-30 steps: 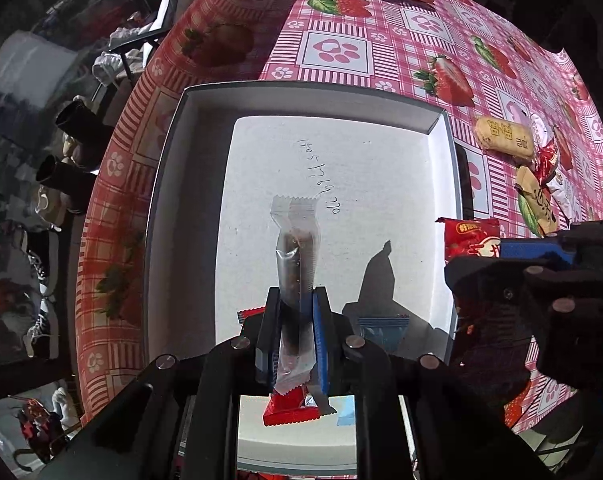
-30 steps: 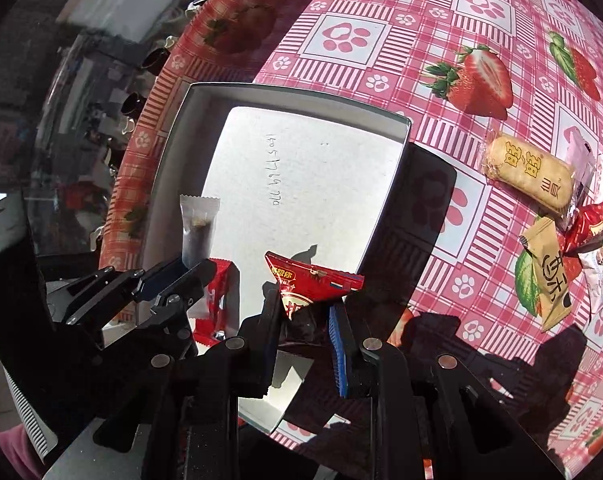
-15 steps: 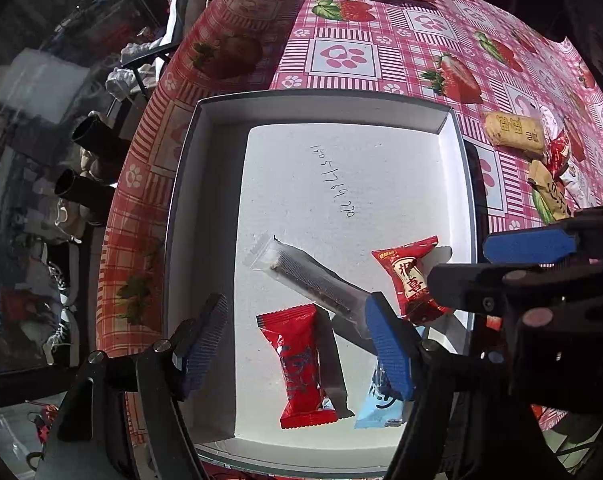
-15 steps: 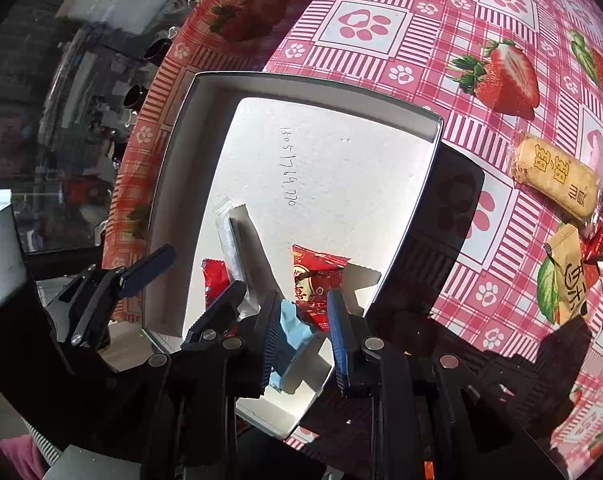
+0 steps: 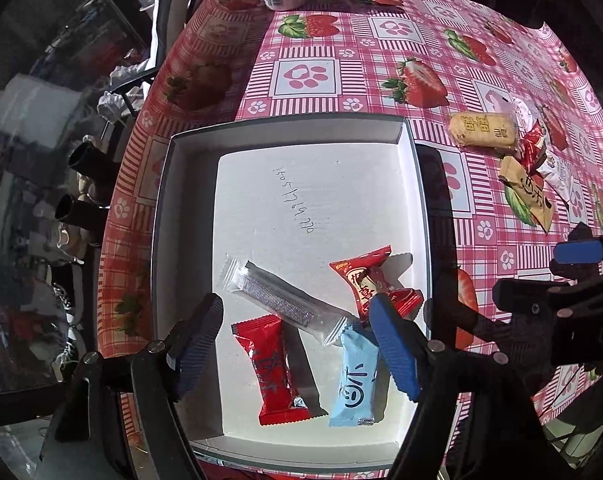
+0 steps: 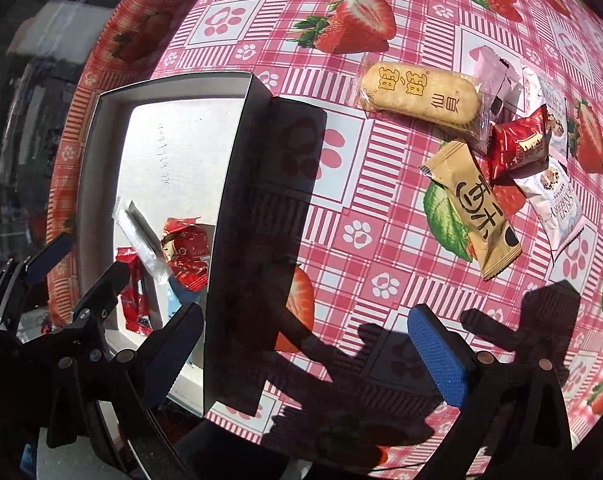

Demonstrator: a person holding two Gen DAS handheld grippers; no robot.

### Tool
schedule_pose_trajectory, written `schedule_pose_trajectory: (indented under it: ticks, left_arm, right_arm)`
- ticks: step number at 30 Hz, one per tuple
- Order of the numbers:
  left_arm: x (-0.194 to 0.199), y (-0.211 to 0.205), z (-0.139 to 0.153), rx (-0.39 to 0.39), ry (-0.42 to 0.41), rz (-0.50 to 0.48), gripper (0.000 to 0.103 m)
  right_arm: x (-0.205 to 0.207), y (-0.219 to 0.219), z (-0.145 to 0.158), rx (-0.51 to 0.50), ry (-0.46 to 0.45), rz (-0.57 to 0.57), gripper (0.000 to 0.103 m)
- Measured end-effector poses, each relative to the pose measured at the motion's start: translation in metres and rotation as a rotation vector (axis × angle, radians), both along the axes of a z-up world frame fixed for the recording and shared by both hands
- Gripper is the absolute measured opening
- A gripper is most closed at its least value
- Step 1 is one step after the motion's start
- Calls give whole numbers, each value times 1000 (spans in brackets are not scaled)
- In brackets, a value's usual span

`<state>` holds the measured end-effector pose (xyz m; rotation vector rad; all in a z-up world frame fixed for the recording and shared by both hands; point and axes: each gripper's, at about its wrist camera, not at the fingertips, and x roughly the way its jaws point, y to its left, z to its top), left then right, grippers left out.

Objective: Organize snacks
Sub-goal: 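Move the left tool to the yellow cake packet while the right tool moves to the Crispy Cranberry packet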

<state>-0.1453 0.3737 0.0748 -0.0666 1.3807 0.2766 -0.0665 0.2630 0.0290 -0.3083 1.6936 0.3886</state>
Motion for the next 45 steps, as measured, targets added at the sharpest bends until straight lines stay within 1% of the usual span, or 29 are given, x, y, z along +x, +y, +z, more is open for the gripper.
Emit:
schedule_pose_trajectory:
  ticks: [6,11,17,25,28,30,35,38,40,42,45]
  left_arm:
    - [9,-20,5,7,-4,-45,79]
    - [16,-38,9,17,-4,-85,79]
    - [24,-56,11,26,-1,-119,79]
    - [34,-80,10,36,10,-166,79]
    - [39,-89,8,32,18,-189,79]
    - [43,-94,6,15,27,-199,79]
    - [61,-107,-1,-59,52,-208,79]
    - [78,-113,-6,-77,60,-211,79]
    - [91,-119,-8,-67,53,-233,79]
    - [107,-127,-9,-40,41,-274,79]
    - [128,-138,-12,8,11,-369,79]
  right_arm:
    - [0,-35,0,-5,15,-82,103]
    - [-1,-49,3,5,16,-116,103]
    - [1,-81,12,12,17,-156,103]
    - [3,-112,15,13,18,-215,103]
    - [5,-120,13,9,21,-242,103]
    - [7,-131,13,5,25,-262,103]
    - [9,-164,10,-16,39,-320,103]
    - [11,-186,8,-34,49,-357,103]
    - [13,-198,8,-43,55,-380,103]
    - [14,-211,8,-50,58,-396,103]
    - [19,-226,9,-56,58,-400,103]
